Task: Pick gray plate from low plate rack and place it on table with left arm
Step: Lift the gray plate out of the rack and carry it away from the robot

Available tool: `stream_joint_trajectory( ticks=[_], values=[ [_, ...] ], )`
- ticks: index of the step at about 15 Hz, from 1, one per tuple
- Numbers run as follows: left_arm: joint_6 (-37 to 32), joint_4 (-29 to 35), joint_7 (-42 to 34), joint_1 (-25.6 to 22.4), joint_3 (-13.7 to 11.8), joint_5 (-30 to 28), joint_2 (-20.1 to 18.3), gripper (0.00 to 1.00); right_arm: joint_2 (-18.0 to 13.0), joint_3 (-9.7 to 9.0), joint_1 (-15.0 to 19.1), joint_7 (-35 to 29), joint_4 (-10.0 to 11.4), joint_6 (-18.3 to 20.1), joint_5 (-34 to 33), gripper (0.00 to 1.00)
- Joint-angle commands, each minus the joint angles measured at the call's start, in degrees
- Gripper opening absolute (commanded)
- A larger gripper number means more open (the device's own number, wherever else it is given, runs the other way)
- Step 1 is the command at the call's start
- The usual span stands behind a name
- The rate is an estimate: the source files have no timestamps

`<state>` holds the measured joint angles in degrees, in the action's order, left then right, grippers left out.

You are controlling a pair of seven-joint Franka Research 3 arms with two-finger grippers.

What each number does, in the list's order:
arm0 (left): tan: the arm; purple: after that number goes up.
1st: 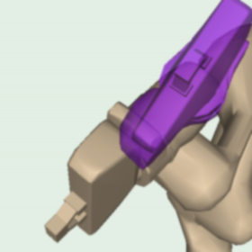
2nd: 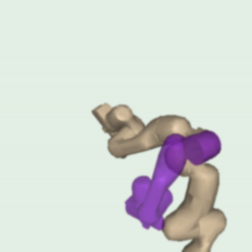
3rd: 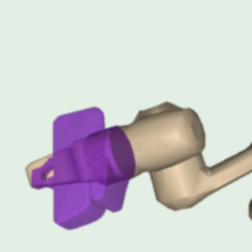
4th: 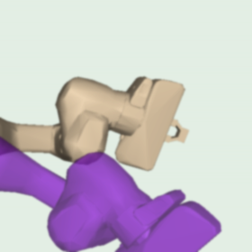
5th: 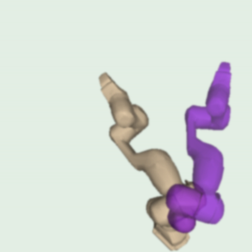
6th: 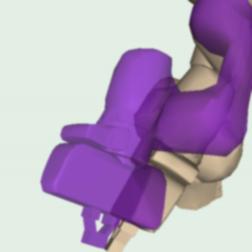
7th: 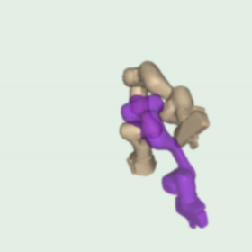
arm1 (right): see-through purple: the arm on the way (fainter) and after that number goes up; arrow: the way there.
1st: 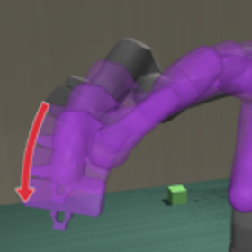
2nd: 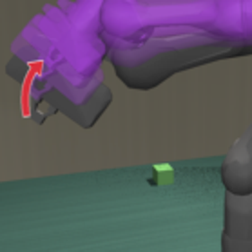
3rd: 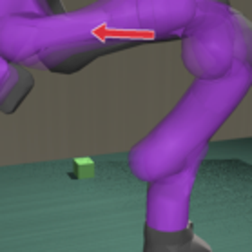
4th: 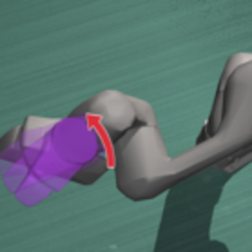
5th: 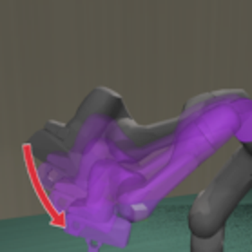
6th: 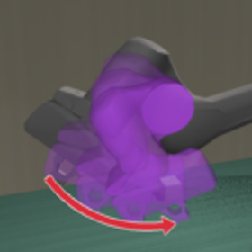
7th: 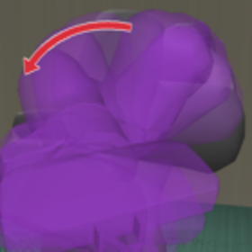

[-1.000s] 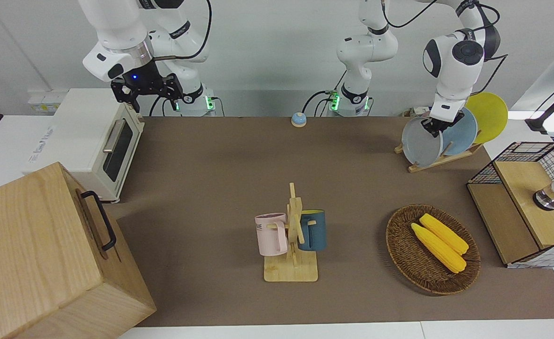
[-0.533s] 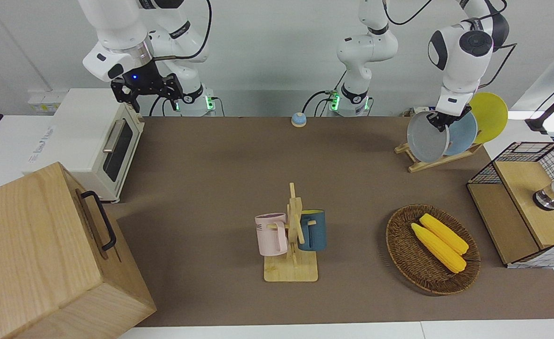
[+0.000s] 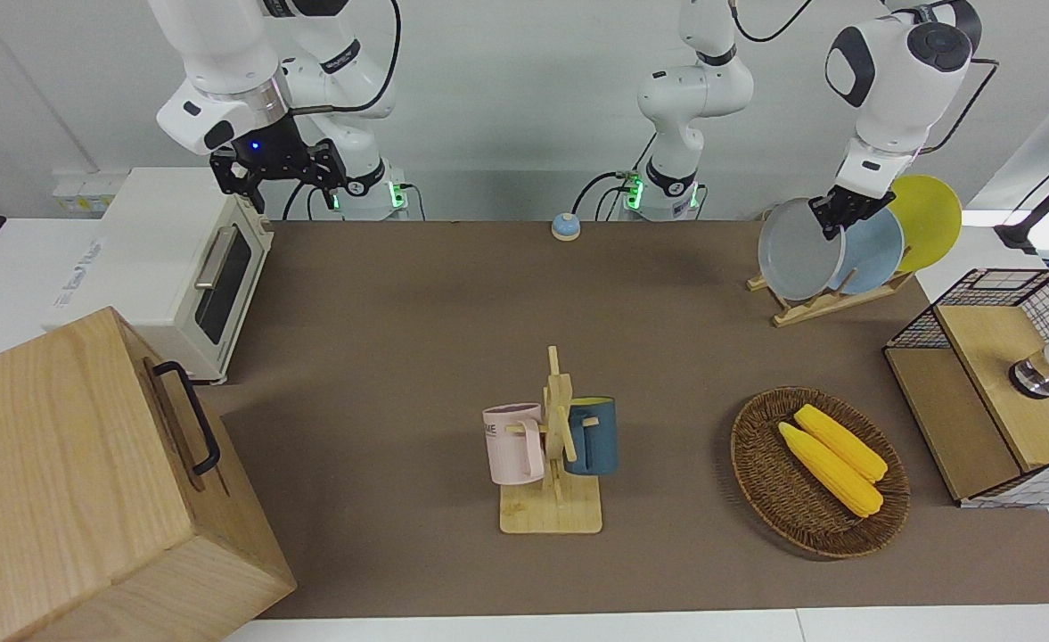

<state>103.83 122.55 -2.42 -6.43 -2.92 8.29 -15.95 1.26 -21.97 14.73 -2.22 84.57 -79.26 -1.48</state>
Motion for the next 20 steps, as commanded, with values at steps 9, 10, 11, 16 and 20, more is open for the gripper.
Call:
stream_joint_trajectory(
  ticks=[9,10,11,16,20],
  values=[
    [1.03,0.59,-11.26,5.56,-0.16,-24.18,5.75,0.15,-0.12,-1.24,1.44,-0.68,-0.45,0.68,-0.37,0.983],
    [1.11,0.68,-13.46,5.55,-0.16,-25.50,6.37,0.15,-0.12,-1.24,1.44,-0.68,-0.45,0.68,-0.37,0.983],
    [1.11,0.76,-14.96,5.55,-0.16,-26.91,6.90,0.15,-0.20,-1.15,1.44,-0.68,-0.45,0.68,-0.37,0.983],
    [2.34,1.73,-20.51,5.38,-0.16,-30.17,9.80,0.15,-0.12,-1.24,1.44,-0.68,-0.45,0.68,-0.37,0.983],
    [5.15,4.63,-21.22,5.55,-0.16,-31.23,10.68,0.15,-0.20,-1.15,1.44,-0.68,-0.45,0.68,-0.37,0.983]
  ],
)
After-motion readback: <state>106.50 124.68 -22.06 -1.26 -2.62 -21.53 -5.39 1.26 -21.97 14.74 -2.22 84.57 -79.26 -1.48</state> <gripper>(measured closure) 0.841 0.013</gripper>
